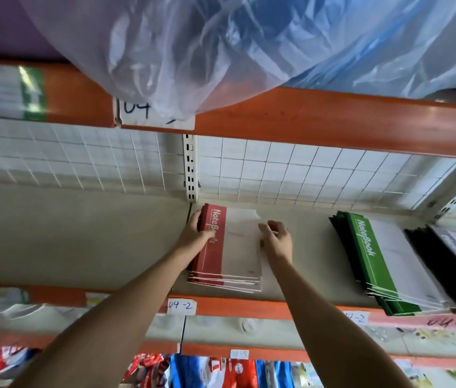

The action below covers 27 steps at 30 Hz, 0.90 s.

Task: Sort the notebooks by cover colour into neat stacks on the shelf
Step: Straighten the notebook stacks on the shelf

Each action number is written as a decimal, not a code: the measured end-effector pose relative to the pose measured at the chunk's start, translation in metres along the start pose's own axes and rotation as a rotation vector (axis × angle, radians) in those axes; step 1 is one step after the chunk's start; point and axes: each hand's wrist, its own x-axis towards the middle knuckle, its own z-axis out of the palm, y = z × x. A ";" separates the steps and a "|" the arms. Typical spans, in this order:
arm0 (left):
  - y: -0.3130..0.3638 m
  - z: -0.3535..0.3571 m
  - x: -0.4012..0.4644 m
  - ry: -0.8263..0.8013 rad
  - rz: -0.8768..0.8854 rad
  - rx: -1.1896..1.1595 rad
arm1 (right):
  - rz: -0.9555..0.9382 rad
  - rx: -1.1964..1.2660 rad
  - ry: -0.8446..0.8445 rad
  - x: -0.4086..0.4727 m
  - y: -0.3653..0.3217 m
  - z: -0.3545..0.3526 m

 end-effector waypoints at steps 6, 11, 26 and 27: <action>-0.005 0.007 0.020 0.050 0.075 0.013 | 0.009 0.147 -0.120 -0.007 -0.002 0.025; -0.010 0.006 0.022 0.013 0.096 -0.029 | 0.065 0.324 -0.181 -0.001 0.008 0.028; -0.006 0.014 0.020 0.069 0.150 -0.050 | -0.013 0.061 -0.366 0.005 0.007 0.036; -0.004 0.013 0.017 0.071 0.146 -0.044 | 0.004 0.061 -0.383 0.005 0.004 0.035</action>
